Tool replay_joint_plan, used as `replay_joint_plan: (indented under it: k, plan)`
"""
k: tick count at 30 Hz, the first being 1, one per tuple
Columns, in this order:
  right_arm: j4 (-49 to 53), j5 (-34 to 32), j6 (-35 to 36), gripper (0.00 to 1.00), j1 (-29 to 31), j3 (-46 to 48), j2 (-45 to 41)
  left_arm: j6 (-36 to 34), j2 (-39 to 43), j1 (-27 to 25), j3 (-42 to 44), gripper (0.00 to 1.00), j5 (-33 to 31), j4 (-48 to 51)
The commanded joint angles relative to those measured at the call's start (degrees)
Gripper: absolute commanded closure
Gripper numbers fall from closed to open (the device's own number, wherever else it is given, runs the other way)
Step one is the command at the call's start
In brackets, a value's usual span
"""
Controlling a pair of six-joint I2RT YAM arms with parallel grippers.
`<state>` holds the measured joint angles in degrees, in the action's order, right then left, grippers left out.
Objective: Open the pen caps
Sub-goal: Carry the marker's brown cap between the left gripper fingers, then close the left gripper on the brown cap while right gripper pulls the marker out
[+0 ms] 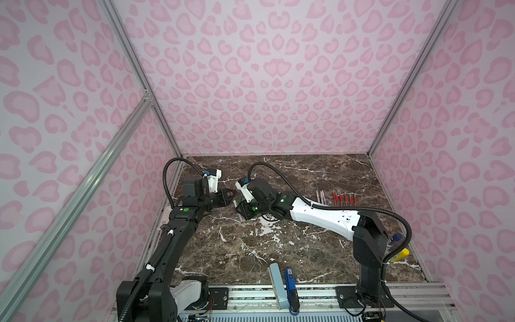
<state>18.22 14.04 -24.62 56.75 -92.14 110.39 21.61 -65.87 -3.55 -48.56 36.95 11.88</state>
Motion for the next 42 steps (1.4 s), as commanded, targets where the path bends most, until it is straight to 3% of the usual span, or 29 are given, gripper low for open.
replay_joint_plan:
  k: [1, 4, 8, 11, 22, 33, 37, 42]
  plan:
    - [-0.3, 0.9, 0.6, 0.74, 0.0, -0.8, 1.8, 0.3, 0.4, 0.1, 1.0, 0.96, 1.0, -2.6]
    - [0.8, 1.7, 0.6, 0.79, 0.0, -2.7, 3.2, 0.2, 0.2, 0.0, 0.3, 0.96, 1.1, -1.7]
    - [1.0, 2.2, 1.3, 0.99, 0.0, -2.6, 3.6, 0.6, 0.0, 0.1, 1.2, 0.96, 1.6, -3.1]
    - [1.7, 2.5, 1.5, 1.00, 0.1, -1.0, 2.9, -0.2, 0.4, 0.3, -0.1, 0.96, 0.4, -1.3]
    - [-5.0, 2.9, -1.1, 1.00, 0.0, 19.0, -5.6, -0.8, -0.2, 4.0, -3.6, 0.96, -1.3, 0.6]
    - [3.2, -1.6, -0.2, 1.00, -7.2, 26.1, -19.0, -15.1, -1.5, 4.1, -4.8, 0.96, -12.0, 17.8]
    - [6.5, -2.6, 0.0, 1.00, -10.5, 30.0, -24.0, -18.2, -9.2, 3.8, -6.4, 0.96, -14.0, 25.6]
    - [10.1, -4.2, 0.4, 1.00, -15.1, 35.6, -30.9, -18.5, -12.9, 3.4, -3.6, 0.96, -17.3, 22.0]
